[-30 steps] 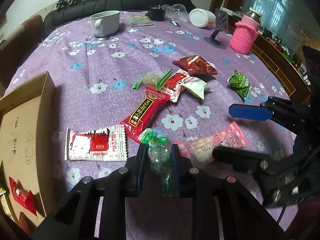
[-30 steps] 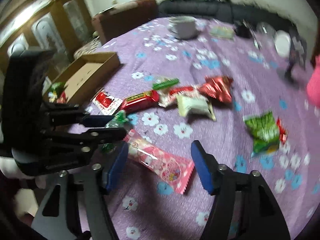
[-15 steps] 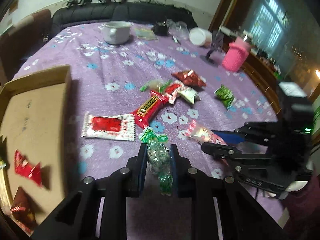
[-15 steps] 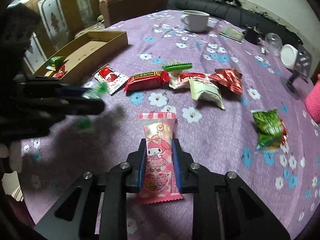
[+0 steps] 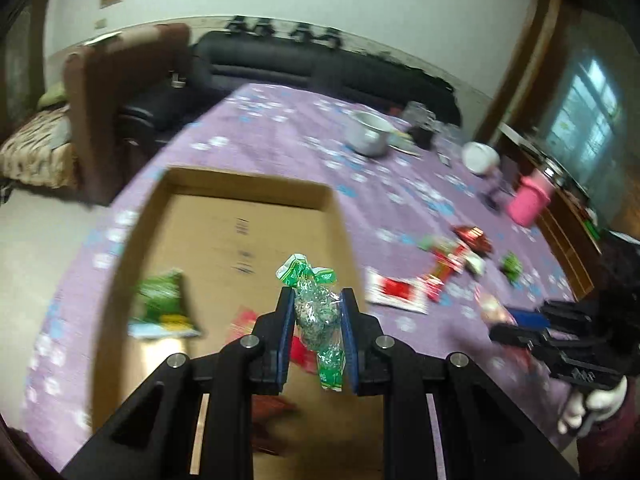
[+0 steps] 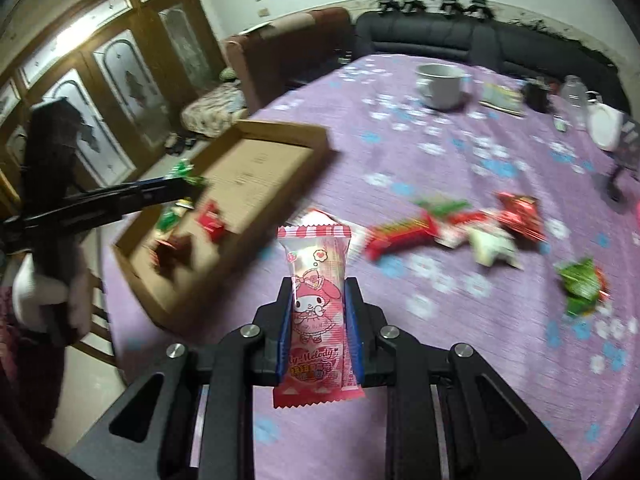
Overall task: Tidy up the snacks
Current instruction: 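Drop the green candy and pink packet into the cardboard box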
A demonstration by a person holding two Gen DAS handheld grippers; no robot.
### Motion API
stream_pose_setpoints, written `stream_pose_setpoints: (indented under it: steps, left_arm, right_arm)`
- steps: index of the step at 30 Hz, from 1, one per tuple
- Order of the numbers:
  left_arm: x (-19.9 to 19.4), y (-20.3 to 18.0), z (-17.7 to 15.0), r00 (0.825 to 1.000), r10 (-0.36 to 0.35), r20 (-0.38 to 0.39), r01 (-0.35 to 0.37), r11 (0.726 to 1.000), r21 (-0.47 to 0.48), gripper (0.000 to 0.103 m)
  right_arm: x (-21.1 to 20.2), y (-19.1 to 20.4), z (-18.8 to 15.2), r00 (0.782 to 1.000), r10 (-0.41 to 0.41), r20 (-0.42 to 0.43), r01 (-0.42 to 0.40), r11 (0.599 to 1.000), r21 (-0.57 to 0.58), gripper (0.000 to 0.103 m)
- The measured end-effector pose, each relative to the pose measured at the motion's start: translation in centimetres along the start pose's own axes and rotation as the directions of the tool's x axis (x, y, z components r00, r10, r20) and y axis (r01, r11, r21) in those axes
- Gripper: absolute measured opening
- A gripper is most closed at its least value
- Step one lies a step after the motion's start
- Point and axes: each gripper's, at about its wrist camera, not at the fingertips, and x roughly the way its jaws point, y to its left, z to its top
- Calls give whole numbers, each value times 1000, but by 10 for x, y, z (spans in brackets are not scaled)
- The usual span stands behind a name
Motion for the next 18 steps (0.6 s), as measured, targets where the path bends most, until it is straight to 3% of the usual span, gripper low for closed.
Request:
stream_pose_setpoints:
  steps: [8, 15, 18]
  left_arm:
    - [40, 52, 25, 997, 48, -57, -52, 996, -69, 21]
    - [57, 80, 25, 995, -3, -100, -14, 985, -171, 22]
    - [52, 83, 25, 996, -28, -81, 13, 983, -182, 36]
  right_arm:
    - [68, 46, 49, 996, 83, -19, -82, 996, 31, 26]
    - [128, 61, 73, 995, 70, -75, -67, 997, 48, 27]
    - [139, 62, 72, 994, 70, -82, -65, 996, 61, 31]
